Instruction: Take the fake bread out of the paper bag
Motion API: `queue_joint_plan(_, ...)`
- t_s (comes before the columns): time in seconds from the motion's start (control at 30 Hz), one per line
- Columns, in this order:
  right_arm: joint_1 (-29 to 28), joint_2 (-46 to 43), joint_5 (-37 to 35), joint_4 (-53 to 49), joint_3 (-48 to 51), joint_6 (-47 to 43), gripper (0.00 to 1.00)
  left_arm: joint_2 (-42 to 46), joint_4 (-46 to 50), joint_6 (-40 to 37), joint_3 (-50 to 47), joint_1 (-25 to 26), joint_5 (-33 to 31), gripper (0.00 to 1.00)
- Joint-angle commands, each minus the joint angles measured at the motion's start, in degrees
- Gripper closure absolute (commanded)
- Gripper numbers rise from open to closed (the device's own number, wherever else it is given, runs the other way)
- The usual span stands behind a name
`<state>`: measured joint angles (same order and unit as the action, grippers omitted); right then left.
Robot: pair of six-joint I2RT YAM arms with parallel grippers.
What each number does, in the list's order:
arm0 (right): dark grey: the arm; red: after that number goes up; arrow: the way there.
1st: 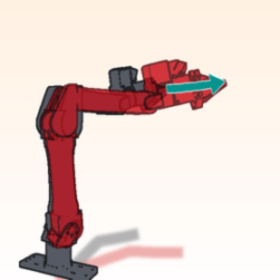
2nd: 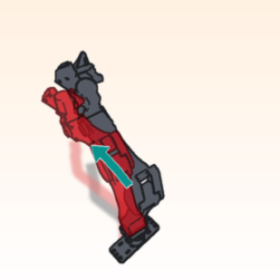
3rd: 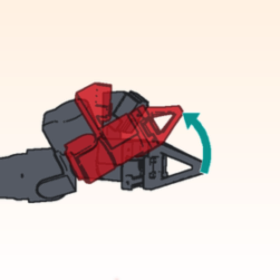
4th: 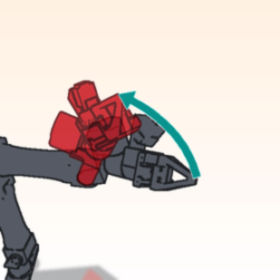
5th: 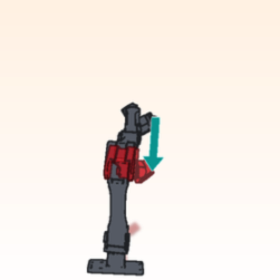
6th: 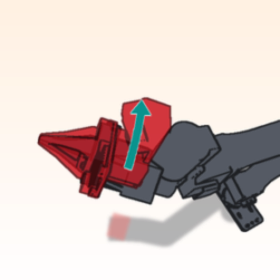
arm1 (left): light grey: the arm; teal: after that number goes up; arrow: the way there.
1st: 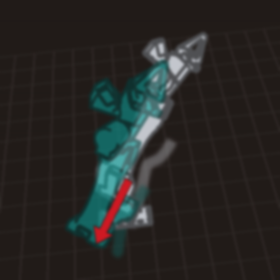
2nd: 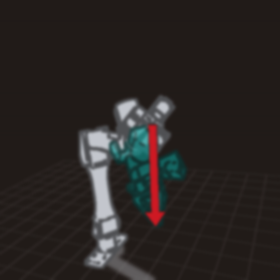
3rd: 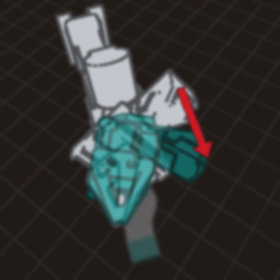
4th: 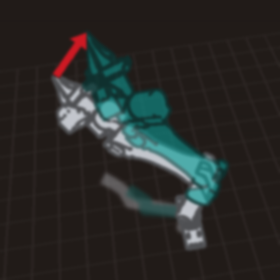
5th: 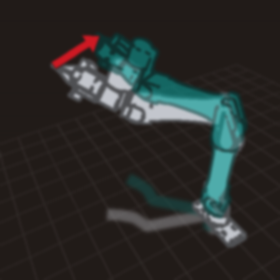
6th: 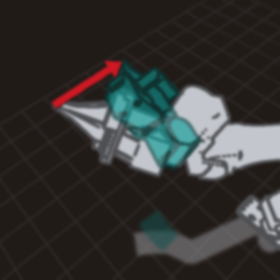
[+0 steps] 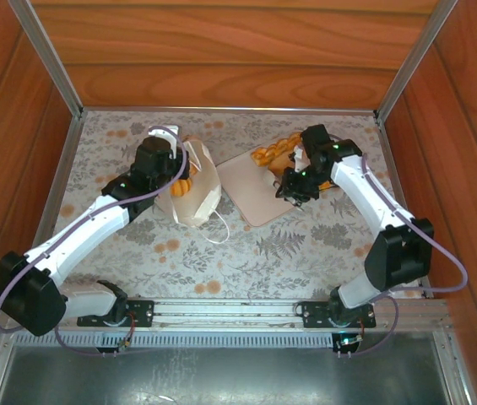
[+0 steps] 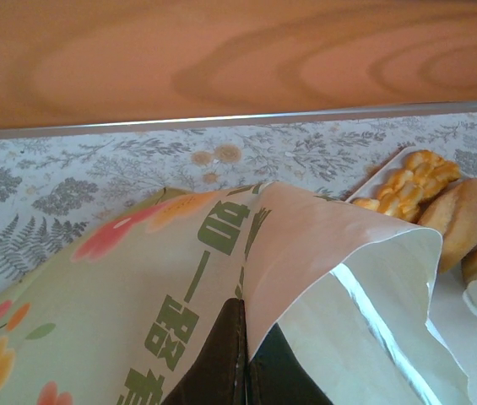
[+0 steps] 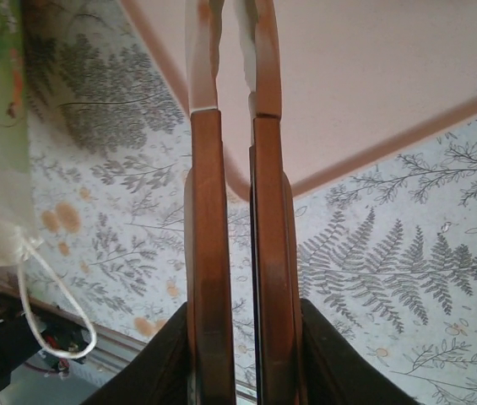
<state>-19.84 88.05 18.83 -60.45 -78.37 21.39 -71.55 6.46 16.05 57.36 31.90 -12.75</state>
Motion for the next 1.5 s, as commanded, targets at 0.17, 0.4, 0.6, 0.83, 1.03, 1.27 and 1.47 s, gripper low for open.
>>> queue_joint_plan(0.17, 0.08, -8.83, 9.25, 3.62, 1.58, 2.04, 0.67, 3.05, 1.97, -2.53, 0.52, -0.71, 0.92, 1.0)
queue_joint_plan(0.4, -2.74, -14.58, 12.77, 8.45, 4.98, 5.83, 0.66, 1.8, 2.76, -6.41, 1.06, -1.0, 2.77, 1.0)
queue_joint_plan(0.6, -10.18, -17.86, 11.97, 9.21, 4.61, 8.09, 0.65, -0.64, 3.59, -7.41, 2.82, -1.14, 4.27, 1.0)
queue_joint_plan(0.83, -16.44, -20.31, 9.5, 11.11, 7.06, 11.86, 0.64, -3.34, 3.53, -6.57, 4.12, -1.14, 2.8, 1.0)
queue_joint_plan(1.03, -21.39, -20.51, 10.83, 15.09, 8.75, 13.61, 0.64, -5.28, 2.13, -6.04, 4.98, -1.14, 1.99, 1.0)
queue_joint_plan(1.27, -23.35, -16.39, 14.04, 21.4, 10.18, 15.21, 0.63, -6.98, 2.2, -6.33, 6.23, -1.14, 1.69, 1.0)
queue_joint_plan(1.47, -23.76, -10.74, 16.43, 26.45, 9.4, 17.48, 0.63, -8.0, 2.42, -6.48, 6.57, -1.2, 1.71, 1.0)
